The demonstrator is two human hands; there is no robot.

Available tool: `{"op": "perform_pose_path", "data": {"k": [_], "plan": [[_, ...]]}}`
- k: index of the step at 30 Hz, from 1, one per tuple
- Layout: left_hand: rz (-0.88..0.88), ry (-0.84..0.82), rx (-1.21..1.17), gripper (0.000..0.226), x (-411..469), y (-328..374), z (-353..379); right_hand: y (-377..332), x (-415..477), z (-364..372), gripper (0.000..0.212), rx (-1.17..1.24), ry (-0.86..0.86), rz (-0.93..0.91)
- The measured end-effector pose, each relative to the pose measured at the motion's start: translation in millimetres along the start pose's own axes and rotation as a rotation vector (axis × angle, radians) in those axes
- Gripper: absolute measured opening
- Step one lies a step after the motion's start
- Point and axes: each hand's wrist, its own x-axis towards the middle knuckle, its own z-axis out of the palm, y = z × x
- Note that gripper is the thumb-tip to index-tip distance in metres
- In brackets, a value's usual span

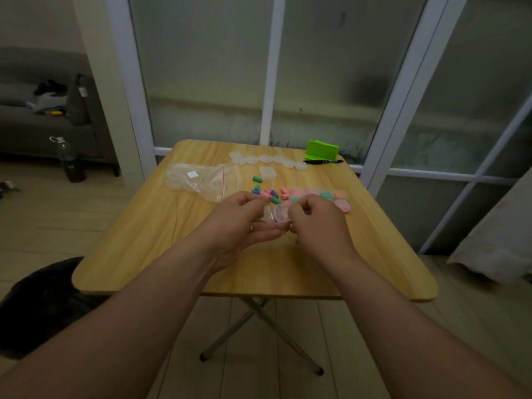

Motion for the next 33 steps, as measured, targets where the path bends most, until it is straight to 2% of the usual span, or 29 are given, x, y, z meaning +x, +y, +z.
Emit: {"op": "perform_pose_path", "data": {"k": [2,5,10,12,16,20,24,27,33], "plan": [[-0.022,-0.004,-0.017,0.024,-1,0,1,2,-2,1,0.017,-0.093,-0.018,-0.017],[-0.067,-0.032,-0.019,0.026,-1,1,-1,5,3,-2,0.017,-0.037,-0.049,0.001],[-0.144,-0.259,0.092,0.041,-5,-5,1,-2,5,-5,0.018,0.050,-0.085,-0.041],[-0.127,-0.280,0.140,0.043,-4,-10,5,-3,3,-3,0.017,0.065,-0.101,-0.072],[-0.199,-0.191,0.018,0.028,2,-9,9,-3,4,2,0.015,0.041,-0.111,-0.124],[-0.177,-0.086,-0.029,0.043,10,-4,2,-7,8,2,0.021,0.145,-0.080,-0.088],[-0.113,0.091,-0.227,0.045,19,14,-17,6,19,-3,0.018,0.153,0.004,0.015],[-0.082,0.183,-0.316,0.047,21,26,-30,24,33,-5,0.018,-0.040,0.030,0.003],[-0.095,0.190,-0.382,0.045,22,31,-35,27,60,2,0.016,-0.439,-0.072,-0.144]]}}
